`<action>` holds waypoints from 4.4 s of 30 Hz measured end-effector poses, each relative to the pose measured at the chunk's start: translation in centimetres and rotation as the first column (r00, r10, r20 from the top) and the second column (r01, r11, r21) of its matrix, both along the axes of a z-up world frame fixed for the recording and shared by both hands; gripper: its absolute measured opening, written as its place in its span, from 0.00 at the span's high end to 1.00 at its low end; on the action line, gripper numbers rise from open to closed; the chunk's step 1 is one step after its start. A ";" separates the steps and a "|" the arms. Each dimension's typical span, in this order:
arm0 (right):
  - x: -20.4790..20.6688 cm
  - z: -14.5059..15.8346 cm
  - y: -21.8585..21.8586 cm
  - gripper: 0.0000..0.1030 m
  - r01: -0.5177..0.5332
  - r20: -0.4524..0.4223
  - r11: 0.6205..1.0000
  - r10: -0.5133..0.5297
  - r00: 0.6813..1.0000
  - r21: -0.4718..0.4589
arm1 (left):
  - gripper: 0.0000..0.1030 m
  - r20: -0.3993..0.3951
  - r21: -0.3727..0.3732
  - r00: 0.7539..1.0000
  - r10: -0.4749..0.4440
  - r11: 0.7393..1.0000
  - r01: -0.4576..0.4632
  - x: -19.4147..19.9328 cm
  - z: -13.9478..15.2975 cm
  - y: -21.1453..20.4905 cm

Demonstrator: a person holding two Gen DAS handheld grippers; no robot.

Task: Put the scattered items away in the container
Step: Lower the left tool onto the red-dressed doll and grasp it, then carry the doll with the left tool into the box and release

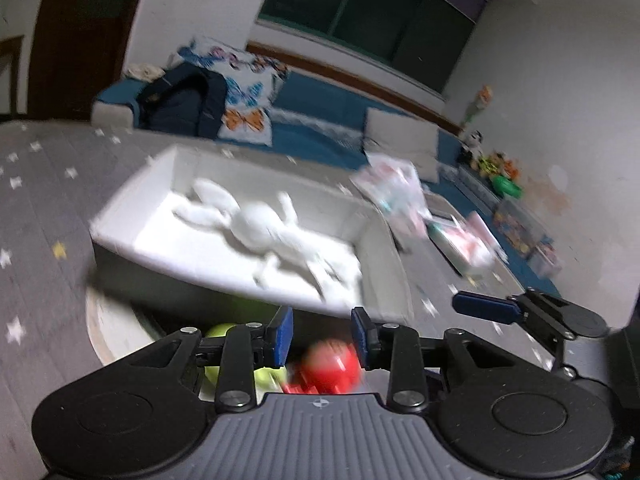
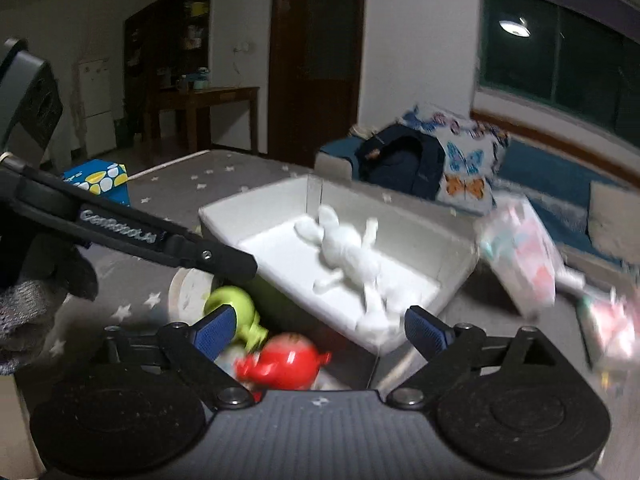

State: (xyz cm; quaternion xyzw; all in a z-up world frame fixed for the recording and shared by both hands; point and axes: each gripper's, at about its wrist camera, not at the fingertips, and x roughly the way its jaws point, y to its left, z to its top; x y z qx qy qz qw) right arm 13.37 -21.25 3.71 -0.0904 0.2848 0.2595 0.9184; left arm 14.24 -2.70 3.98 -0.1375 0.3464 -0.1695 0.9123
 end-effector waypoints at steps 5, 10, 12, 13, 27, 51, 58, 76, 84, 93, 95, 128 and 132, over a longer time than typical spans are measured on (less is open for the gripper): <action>-1.9 -1.6 -1.5 0.10 0.056 -0.106 0.997 -0.051 0.993 0.051 | 0.66 -0.096 -0.079 0.994 -0.043 0.996 0.036 -1.8 -1.8 -0.4; -2.7 -3.1 -2.2 0.10 0.107 -0.172 0.990 -0.089 0.981 0.097 | 0.66 -0.161 -0.139 0.985 -0.062 0.989 0.040 -2.5 -3.2 -0.4; -2.6 -3.6 -2.1 0.11 0.121 -0.193 0.986 -0.098 0.976 0.111 | 0.66 -0.182 -0.150 0.981 -0.066 0.988 0.039 -2.5 -3.7 -0.5; -2.7 -3.8 -2.1 0.11 0.126 -0.202 0.985 -0.100 0.974 0.117 | 0.66 -0.188 -0.159 0.980 -0.069 0.987 0.039 -2.5 -3.9 -0.4; -4.7 -5.4 0.0 0.14 0.111 -0.220 0.989 -0.087 0.972 0.098 | 0.66 -0.183 -0.151 0.980 -0.080 0.987 0.052 -3.2 -4.0 -0.3; -4.0 -6.5 0.3 0.32 0.183 -0.265 0.973 -0.142 0.954 0.139 | 0.66 -0.234 -0.206 0.964 -0.126 0.975 0.078 -2.6 -5.1 -1.5; -4.1 -6.5 0.4 0.40 0.158 -0.265 0.980 -0.122 0.957 0.119 | 0.66 -0.237 -0.196 0.963 -0.130 0.977 0.084 -2.7 -5.1 -1.7; -4.2 -5.9 0.6 0.48 -0.040 -0.235 0.999 0.045 0.971 0.026 | 0.65 -0.227 -0.204 0.969 -0.100 0.978 0.054 -1.7 -4.6 -0.8; -3.7 -5.7 0.3 0.53 -0.071 -0.252 0.997 0.070 0.965 0.006 | 0.65 -0.227 -0.221 0.970 -0.092 0.974 0.041 -1.5 -4.9 -0.7; -2.6 -5.8 -0.1 0.48 0.035 -0.302 0.997 -0.013 0.953 0.069 | 0.64 -0.228 -0.240 0.971 -0.070 0.971 0.014 -2.0 -5.0 -0.7; -2.3 -5.9 0.0 0.48 0.053 -0.313 0.996 -0.029 0.949 0.068 | 0.64 -0.237 -0.241 0.969 -0.067 0.970 0.008 -2.1 -5.0 -0.6; -3.8 -4.2 0.0 0.50 0.121 -0.243 0.989 -0.096 0.965 0.087 | 0.59 -0.246 -0.324 0.964 -0.096 0.946 0.012 -3.9 -4.6 -0.5; -3.2 -2.1 0.0 0.50 0.131 -0.177 0.986 -0.112 0.978 0.098 | 0.59 -0.171 -0.322 0.981 -0.096 0.946 0.036 -3.4 -2.2 -0.6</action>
